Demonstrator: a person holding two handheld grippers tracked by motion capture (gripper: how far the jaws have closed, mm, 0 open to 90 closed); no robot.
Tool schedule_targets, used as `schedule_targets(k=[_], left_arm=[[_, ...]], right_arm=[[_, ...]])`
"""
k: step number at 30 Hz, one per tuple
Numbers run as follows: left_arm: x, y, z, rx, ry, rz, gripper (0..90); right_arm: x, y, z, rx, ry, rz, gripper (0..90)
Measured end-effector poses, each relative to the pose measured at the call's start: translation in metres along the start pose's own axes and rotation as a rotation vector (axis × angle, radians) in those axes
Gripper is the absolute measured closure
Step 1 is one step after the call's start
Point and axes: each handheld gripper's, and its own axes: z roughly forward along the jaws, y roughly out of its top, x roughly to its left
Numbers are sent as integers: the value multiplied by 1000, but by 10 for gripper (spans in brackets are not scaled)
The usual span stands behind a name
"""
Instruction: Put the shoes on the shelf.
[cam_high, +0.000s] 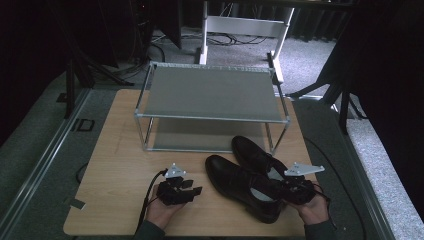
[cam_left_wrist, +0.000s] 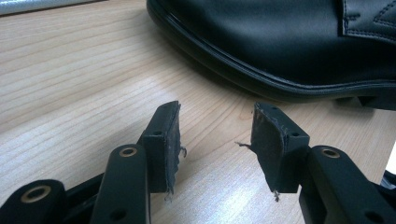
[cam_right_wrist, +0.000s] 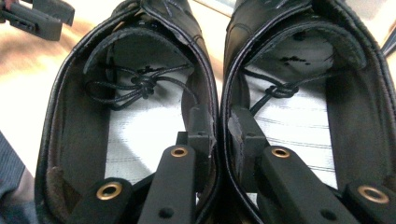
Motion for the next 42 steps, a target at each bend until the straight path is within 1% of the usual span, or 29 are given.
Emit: schedule_targets(k=[3,4,5,8,10,12,13,15,16,17,18,20,23,24,25,27,29,31,32,34,36,37,38,39,41,42], left_arm=[[0,0,0,0,1,-2,526],[1,0,0,-2,1,-4,526],[1,0,0,-2,1,-4,526],[1,1,-1,-4,2,-2,526],[0,3,-2,-6,0,-3,526],[-2,5,-1,-5,0,7,527],[-2,5,-1,-5,0,7,527],[-4,10,1,-6,0,20,528],[-4,10,1,-6,0,20,528],[-5,13,3,-10,-3,24,529],[-5,13,3,-10,-3,24,529],[-8,19,7,-15,-8,34,531],[-13,26,13,-20,-11,50,535],[-13,26,13,-20,-11,50,536],[-14,28,15,-24,-12,51,536],[-17,35,23,-36,-7,53,546],[-18,40,30,-40,-5,42,549],[-18,44,34,-48,20,32,552],[-18,45,36,-53,16,23,560],[-15,48,39,-61,46,10,559],[-11,51,43,-62,52,-10,567],[-9,52,45,-57,65,-10,573],[-7,53,46,-60,68,-14,579],[-4,54,46,-64,72,-21,581],[-2,54,47,-65,71,-23,581],[2,55,48,-73,66,-34,580]], right_arm=[[1,2,0,-14,-9,-2,804],[3,9,0,-25,-11,-15,803],[3,11,0,-27,-14,-6,803],[3,16,3,-27,-17,-14,803],[4,25,9,-24,-32,-15,803],[4,31,14,-22,-41,-17,803],[4,31,14,-22,-41,-17,803],[3,40,23,-20,-42,-6,803],[3,43,25,-24,-42,0,803],[3,45,26,-30,-38,6,802],[3,45,26,-30,-38,6,802],[3,53,30,-44,-34,11,803],[3,60,33,-61,-38,23,803],[3,62,34,-63,-38,27,803],[3,62,34,-63,-38,27,803],[4,68,38,-77,-39,40,803],[5,71,41,-87,-37,48,803],[7,75,44,-94,-40,48,803],[9,77,45,-100,-48,47,804],[10,80,47,-110,-48,56,805],[11,84,49,-118,-46,68,809],[12,86,51,-118,-51,67,812],[14,87,52,-119,-51,55,813],[16,89,54,-116,-67,50,814],[16,93,58,-107,-69,60,816],[15,93,59,-101,-71,74,816]])
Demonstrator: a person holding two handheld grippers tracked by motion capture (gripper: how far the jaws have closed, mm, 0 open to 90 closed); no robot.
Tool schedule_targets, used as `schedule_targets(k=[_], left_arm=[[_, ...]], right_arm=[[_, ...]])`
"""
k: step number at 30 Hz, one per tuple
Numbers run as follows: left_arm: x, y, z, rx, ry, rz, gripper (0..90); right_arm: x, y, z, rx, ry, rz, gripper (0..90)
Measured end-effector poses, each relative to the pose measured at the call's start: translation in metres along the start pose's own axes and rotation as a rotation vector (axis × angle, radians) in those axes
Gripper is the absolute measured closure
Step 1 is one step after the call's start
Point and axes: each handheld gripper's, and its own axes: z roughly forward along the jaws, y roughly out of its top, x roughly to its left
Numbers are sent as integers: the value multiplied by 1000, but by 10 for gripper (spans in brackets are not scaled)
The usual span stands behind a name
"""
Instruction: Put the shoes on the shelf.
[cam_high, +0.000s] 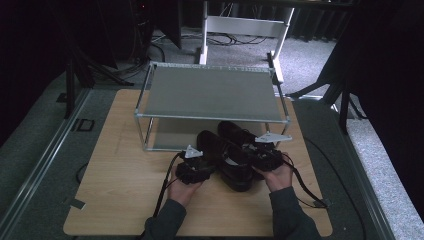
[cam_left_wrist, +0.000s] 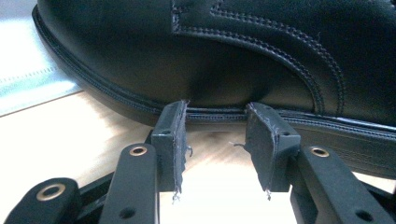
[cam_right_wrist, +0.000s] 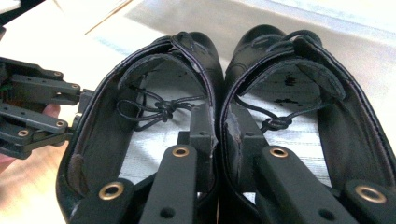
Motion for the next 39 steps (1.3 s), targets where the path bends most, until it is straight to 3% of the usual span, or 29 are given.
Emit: schedule_targets(k=[3,8,9,11,20,23,26,31,33,35,36,39], left_arm=[[2,1,0,-8,-11,-9,572],[6,2,1,-14,20,-14,577],[13,5,3,-21,50,-47,578],[20,7,4,-22,62,-66,580],[45,15,10,-1,153,-94,603],[56,20,16,1,202,-116,615],[62,21,17,-7,200,-135,610],[62,20,13,-24,181,-141,549],[58,20,9,-38,174,-139,541],[54,20,5,-45,163,-129,531],[51,20,2,-49,162,-123,525],[47,19,-3,-57,148,-121,504]], right_arm=[[-3,0,2,-1,2,20,819],[-1,1,7,-9,-6,42,820],[1,3,13,-12,-11,59,821],[3,5,20,-14,-14,75,820],[25,6,45,-40,-69,156,820],[32,4,60,-57,-84,202,821],[35,3,66,-57,-103,216,805],[29,3,62,-16,-73,197,593],[28,4,56,-33,-81,175,521],[25,6,49,-41,-58,158,481],[24,6,44,-53,-38,142,465],[22,7,26,-78,-52,64,437]])
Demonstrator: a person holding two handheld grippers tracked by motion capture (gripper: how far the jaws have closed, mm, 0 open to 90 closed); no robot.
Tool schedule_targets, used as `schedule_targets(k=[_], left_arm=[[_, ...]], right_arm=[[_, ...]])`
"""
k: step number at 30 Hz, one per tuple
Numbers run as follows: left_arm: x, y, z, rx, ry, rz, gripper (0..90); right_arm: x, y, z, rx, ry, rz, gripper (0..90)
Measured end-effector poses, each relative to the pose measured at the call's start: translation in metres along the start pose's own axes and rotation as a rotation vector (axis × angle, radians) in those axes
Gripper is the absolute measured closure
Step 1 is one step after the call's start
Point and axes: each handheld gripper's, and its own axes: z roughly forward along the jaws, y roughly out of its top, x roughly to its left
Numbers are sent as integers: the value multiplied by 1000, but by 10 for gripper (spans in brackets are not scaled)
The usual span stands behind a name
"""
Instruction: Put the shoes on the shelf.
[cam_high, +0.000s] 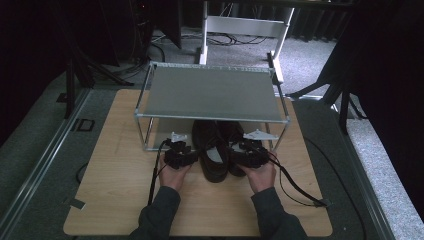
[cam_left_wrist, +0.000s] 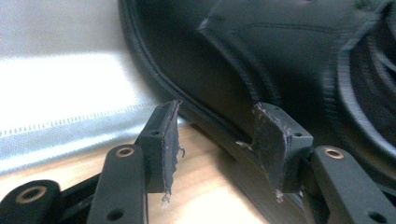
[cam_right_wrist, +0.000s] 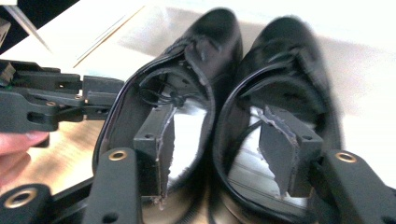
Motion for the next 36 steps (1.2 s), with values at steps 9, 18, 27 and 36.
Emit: schedule_targets(k=[9,18,27,36], left_arm=[[-20,-16,-32,-38,-63,65,399],[-54,-33,-30,3,-53,195,184],[-64,-36,-8,46,-41,233,135],[-70,-28,-5,45,-65,255,206]], right_arm=[[-29,-19,-32,-16,12,-56,366],[-46,-49,-12,45,88,-64,257],[-46,-53,5,79,90,-62,248],[-41,-54,7,88,77,-65,264]])
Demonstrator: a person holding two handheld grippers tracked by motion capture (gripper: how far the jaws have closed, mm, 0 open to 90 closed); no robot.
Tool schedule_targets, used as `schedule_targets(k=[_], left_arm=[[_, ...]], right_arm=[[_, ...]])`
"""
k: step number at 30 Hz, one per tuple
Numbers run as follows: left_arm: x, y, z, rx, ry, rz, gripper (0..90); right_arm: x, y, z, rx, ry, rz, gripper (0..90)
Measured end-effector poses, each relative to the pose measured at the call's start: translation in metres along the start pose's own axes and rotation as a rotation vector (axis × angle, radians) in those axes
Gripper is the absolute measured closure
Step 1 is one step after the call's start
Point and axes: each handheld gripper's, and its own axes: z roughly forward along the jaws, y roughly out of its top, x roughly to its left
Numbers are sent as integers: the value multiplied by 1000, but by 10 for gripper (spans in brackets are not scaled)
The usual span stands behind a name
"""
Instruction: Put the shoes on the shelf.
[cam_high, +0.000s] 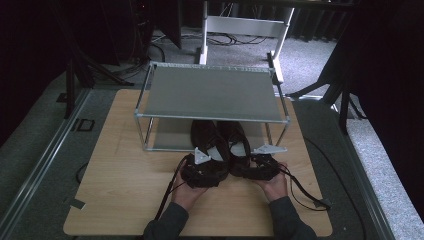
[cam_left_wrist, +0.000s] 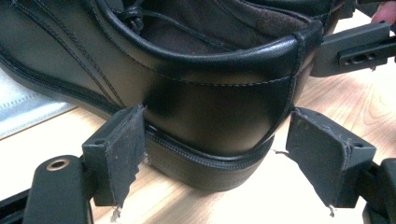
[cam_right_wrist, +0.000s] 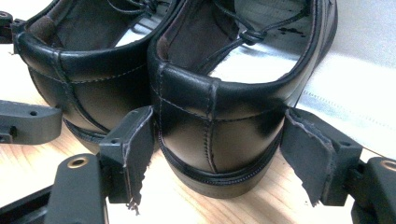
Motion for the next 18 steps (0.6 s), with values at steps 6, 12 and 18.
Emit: schedule_targets(k=[6,12,18], left_arm=[[10,5,-1,6,-29,13,209],[24,7,0,18,-70,34,212],[31,10,-2,18,-103,36,216]], right_arm=[[6,2,2,2,-7,6,278],[14,6,7,8,-27,9,287],[18,10,7,2,-38,12,289]])
